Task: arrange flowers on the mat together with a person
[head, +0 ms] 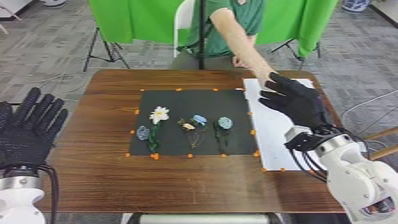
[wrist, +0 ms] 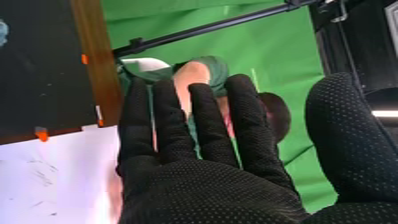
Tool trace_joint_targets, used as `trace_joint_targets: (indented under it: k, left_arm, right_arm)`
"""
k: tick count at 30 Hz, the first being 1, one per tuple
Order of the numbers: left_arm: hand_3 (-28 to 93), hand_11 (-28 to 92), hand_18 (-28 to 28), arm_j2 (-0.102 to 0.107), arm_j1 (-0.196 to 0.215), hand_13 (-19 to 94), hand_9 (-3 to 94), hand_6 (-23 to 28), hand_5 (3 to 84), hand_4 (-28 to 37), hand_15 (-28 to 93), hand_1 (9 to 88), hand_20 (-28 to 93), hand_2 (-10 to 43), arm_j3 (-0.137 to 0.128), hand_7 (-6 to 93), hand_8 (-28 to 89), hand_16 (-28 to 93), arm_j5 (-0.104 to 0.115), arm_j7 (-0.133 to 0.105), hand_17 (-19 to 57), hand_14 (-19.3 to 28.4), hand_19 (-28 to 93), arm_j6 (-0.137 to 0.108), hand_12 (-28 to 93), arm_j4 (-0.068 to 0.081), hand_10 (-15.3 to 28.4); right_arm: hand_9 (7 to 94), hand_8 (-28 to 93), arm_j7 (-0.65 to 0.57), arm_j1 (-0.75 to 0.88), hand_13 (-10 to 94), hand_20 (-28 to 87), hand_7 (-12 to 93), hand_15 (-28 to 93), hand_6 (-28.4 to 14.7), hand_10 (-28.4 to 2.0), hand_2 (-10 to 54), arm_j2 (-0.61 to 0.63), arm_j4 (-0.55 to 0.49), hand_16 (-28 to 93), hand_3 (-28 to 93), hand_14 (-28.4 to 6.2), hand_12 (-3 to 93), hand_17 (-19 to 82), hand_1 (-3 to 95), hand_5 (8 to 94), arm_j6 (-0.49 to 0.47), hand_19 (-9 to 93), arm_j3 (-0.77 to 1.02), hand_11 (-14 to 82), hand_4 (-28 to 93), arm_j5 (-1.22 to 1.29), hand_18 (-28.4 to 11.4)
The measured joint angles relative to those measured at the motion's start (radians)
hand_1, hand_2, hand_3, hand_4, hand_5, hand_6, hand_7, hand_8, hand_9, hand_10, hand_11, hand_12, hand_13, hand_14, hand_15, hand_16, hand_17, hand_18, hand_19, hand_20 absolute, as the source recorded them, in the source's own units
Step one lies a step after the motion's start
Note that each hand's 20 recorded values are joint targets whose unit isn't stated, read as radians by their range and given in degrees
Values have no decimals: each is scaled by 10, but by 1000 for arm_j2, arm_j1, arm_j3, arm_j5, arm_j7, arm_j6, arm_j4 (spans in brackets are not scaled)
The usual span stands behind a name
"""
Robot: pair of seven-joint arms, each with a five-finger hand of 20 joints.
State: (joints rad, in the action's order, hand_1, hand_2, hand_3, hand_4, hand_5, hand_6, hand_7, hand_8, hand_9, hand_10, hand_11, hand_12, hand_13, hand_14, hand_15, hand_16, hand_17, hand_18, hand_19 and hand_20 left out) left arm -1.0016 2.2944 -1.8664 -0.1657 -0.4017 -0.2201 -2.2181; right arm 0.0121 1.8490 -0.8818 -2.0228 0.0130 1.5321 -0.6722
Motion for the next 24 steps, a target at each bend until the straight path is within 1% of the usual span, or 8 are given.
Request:
trace_joint_targets:
  k: [14,20,24]
  left_arm:
    - [706,163,129,1,0,249,349,78,422,-283,232,219,111,164,0,99,-85,-57,0,4,-52,125,291,1,88,1,141]
    - [706,163,129,2,-12,249,349,79,423,-283,235,218,111,164,20,98,-86,-57,8,6,-52,126,291,-2,88,2,142]
    - [710,164,130,2,-13,249,349,79,424,-283,236,216,112,161,22,98,-86,-58,9,5,-52,127,291,-2,88,2,142]
  right_arm:
    - [358,-87,-8,-1,272,132,117,134,-31,-134,112,-4,0,256,730,-148,160,78,233,390,-3,422,-1,31,-224,-1,-168]
    - [360,-88,-11,-3,272,132,117,134,-32,-133,111,-4,1,256,728,-147,160,77,238,390,-5,423,-9,32,-225,-2,-168]
    - [360,-88,-11,-5,272,132,118,134,-32,-134,112,-4,1,256,727,-147,160,77,239,390,-8,424,-11,32,-225,-4,-168]
